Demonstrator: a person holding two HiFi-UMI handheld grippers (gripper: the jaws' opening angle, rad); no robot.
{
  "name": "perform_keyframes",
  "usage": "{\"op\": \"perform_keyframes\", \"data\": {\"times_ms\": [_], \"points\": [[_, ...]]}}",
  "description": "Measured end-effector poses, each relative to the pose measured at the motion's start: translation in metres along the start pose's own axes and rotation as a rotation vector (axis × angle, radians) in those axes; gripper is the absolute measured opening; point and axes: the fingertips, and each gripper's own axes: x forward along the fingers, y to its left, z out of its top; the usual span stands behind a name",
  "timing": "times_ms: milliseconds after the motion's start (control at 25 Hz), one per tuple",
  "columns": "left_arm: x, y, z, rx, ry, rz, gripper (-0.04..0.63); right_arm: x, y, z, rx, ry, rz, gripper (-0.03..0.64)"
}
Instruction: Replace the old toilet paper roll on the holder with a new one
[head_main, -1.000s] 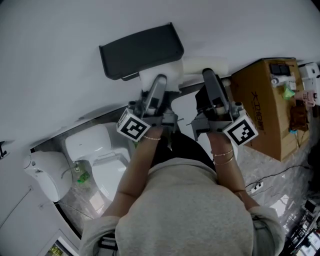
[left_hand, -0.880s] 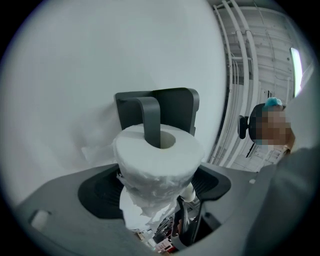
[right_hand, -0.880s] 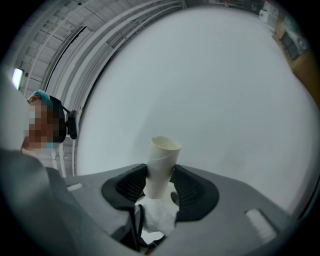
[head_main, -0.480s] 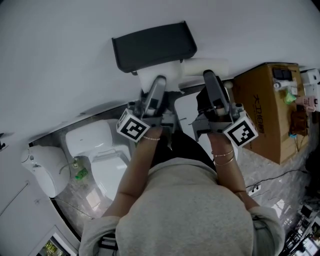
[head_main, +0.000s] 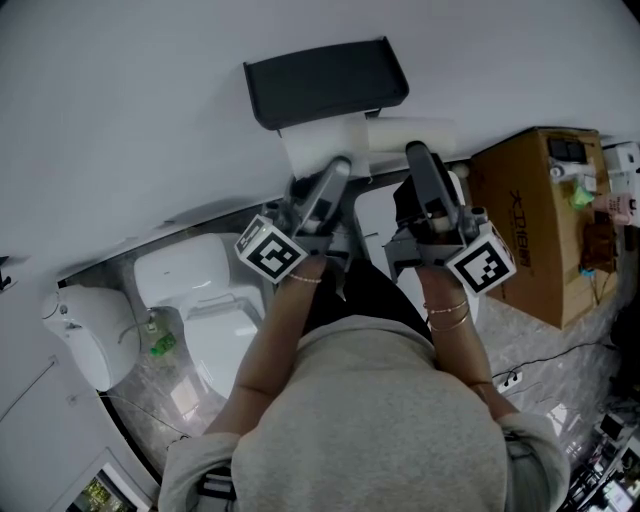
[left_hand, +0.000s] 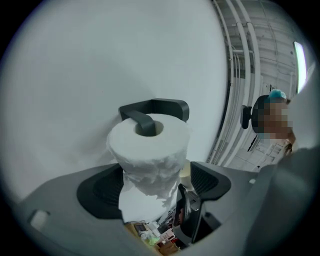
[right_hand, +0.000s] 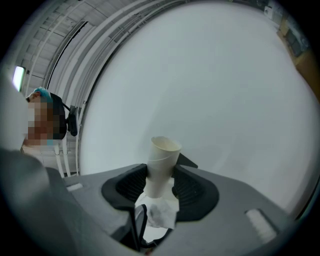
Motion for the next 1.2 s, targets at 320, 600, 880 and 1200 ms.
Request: {"op": "perform_keyframes", "data": {"times_ms": [320,600,880,1200], "points": [[-0.022,-0.016,-0.006,0.064,0.071,-0.025,0.407,-0.005,0.015,-0.009,-0.021,-0.006,0.01,0.178],[-0.038,-0.026,-0.003,0.089,0.087,-0.039,0.407,-0.011,0.021,-0.014,-0.034,-0.017,0.001,0.178],[-0.053,-0.047,0.011,0.189,0.096,-0.052,0.405,-0.015,0.036,-0.022,-0.057,-0.009,0.011,0.176],[-0.06,-0.076,0.026,0.31,0.136,-0.098,0.374,-0.013,0.053,-0.027,-0.077,0.0,0.045,0.177]]}}
